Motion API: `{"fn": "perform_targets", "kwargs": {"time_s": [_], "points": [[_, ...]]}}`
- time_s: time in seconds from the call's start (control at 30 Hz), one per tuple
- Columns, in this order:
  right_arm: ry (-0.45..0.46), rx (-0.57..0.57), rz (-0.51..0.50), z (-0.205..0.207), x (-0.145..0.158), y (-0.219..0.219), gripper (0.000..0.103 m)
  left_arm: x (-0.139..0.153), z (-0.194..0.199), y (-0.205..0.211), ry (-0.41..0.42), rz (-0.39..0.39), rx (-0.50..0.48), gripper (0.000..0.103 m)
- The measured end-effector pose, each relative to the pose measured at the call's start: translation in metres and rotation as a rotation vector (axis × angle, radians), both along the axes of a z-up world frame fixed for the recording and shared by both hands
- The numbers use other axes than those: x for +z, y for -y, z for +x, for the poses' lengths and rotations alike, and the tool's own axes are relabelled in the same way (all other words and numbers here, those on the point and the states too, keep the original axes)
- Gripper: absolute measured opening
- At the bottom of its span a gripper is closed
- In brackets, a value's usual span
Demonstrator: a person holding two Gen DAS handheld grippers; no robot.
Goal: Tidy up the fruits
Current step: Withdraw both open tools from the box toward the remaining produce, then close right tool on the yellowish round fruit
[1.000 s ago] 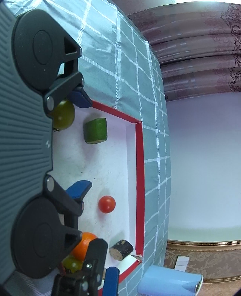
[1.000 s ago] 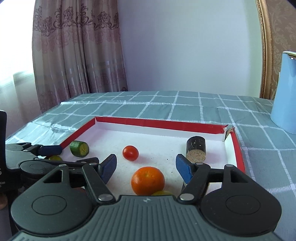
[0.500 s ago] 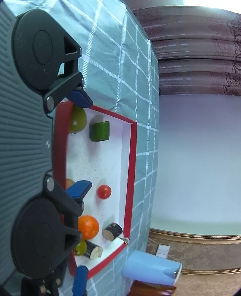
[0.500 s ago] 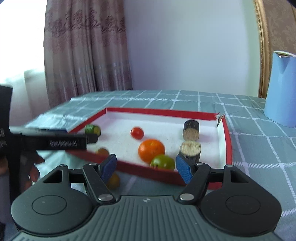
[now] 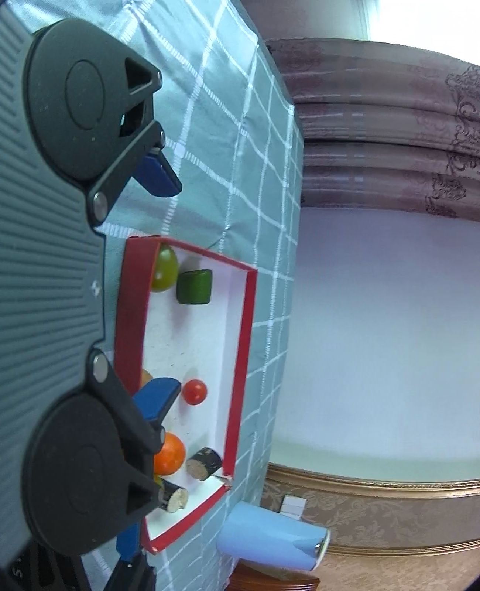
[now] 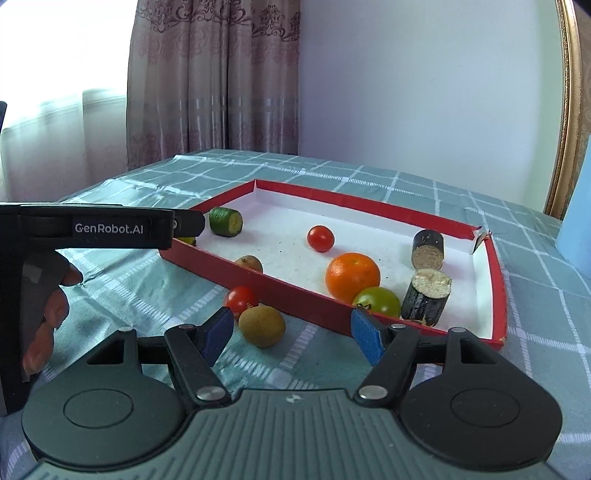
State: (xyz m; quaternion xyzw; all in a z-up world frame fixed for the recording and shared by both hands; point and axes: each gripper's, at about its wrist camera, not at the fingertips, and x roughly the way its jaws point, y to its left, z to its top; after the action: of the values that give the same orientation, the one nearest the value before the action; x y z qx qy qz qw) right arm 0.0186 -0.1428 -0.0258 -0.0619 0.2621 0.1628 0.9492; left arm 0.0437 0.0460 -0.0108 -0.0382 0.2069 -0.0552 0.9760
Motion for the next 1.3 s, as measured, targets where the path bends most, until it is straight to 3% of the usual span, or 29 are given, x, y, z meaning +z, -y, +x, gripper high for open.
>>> {"fn": "perform_targets", "kwargs": {"time_s": [0.1,0.2,0.43,0.6,0.87,1.0,1.3], "points": [[-0.026,0.005,0.007,0.004,-0.002,-0.001,0.070,-0.004,-0.002,0.001,-0.041,0.005,-0.028,0.103],[-0.059,-0.003,0.011,0.009,-0.005,-0.002,0.060,-0.006,-0.004,-0.003,-0.066,-0.002,-0.039,0.103],[-0.102,-0.006,0.022,0.017,-0.008,-0.009,0.055,-0.010,0.001,-0.004,-0.113,-0.008,-0.053,0.103],[-0.098,-0.010,0.029,0.016,-0.008,-0.007,0.035,-0.011,0.002,-0.004,-0.122,-0.006,-0.050,0.103],[-0.064,-0.062,0.030,0.001,-0.005,0.011,0.034,-0.010,0.000,0.015,-0.121,0.099,-0.086,0.103],[-0.100,-0.066,0.043,0.002,-0.008,0.020,0.034,-0.012,0.002,0.022,-0.136,0.117,-0.102,0.103],[-0.015,-0.006,-0.033,-0.006,-0.001,-0.002,0.044,-0.011,0.001,0.001,-0.149,0.038,-0.057,0.103]]}}
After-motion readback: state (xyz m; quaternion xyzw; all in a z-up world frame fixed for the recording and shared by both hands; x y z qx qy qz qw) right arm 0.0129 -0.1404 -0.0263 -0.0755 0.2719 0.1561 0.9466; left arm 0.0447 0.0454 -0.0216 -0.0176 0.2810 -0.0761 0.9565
